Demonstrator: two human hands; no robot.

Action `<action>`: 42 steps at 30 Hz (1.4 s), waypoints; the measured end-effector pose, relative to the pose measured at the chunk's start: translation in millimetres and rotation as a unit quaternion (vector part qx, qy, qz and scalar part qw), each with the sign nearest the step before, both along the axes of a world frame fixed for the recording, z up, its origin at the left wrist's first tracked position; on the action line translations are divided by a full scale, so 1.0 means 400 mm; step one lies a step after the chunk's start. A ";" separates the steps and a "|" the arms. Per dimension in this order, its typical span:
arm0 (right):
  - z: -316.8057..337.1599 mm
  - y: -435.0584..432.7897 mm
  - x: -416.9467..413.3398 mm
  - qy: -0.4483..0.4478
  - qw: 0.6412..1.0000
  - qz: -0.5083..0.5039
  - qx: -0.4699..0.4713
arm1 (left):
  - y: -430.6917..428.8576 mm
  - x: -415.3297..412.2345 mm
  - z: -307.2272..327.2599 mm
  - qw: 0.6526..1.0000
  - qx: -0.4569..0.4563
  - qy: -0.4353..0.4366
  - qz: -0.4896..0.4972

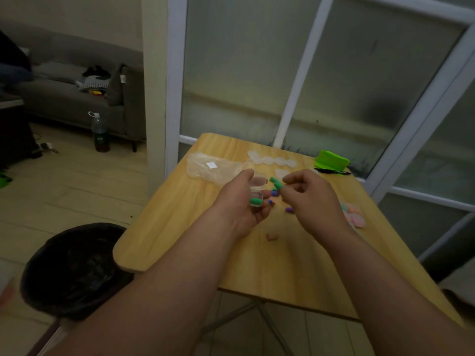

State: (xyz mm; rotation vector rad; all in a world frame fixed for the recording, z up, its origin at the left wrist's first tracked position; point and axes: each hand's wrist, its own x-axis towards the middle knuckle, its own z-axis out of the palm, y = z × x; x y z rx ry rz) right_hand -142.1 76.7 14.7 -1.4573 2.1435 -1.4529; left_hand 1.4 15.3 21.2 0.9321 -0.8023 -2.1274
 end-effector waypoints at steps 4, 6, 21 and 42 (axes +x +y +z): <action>0.031 0.058 0.009 -0.011 0.998 0.033 -0.049 | 0.042 -0.026 0.008 0.999 0.012 0.024 -0.034; 0.033 0.071 0.017 0.038 0.998 0.040 -0.036 | 0.059 -0.036 0.008 0.998 0.018 0.024 -0.052; 0.011 0.091 0.029 0.165 0.985 0.031 0.036 | 0.079 -0.060 0.004 0.998 0.026 0.011 -0.064; 0.013 0.095 -0.012 -0.018 0.999 -0.007 -0.045 | 0.066 -0.047 0.008 0.996 -0.011 0.008 -0.093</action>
